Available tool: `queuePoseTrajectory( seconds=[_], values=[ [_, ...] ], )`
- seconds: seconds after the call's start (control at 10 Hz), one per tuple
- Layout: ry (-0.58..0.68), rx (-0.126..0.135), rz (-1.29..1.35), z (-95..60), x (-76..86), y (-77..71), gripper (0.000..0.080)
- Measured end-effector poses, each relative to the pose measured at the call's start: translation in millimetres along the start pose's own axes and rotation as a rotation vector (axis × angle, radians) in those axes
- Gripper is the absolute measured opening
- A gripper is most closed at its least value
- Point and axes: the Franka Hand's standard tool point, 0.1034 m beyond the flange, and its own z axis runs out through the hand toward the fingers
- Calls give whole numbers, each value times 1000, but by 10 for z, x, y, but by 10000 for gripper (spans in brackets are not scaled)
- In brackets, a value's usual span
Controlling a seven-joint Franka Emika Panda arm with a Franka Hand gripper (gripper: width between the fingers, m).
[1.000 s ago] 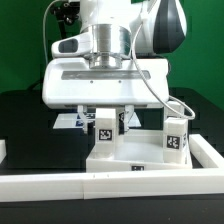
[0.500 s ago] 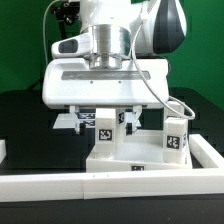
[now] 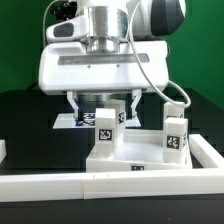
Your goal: Assemble square table
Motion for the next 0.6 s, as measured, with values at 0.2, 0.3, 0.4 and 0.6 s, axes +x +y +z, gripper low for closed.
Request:
queuePoseTrajectory(
  seconds=[0.2, 0.3, 0.4, 0.6],
  values=[
    [-24, 15, 2, -15, 22, -30, 649],
    [-26, 13, 1, 3, 6, -13, 649],
    [-39, 13, 5, 48, -17, 17, 649],
    [-196, 72, 11, 109, -39, -17, 649]
  ],
)
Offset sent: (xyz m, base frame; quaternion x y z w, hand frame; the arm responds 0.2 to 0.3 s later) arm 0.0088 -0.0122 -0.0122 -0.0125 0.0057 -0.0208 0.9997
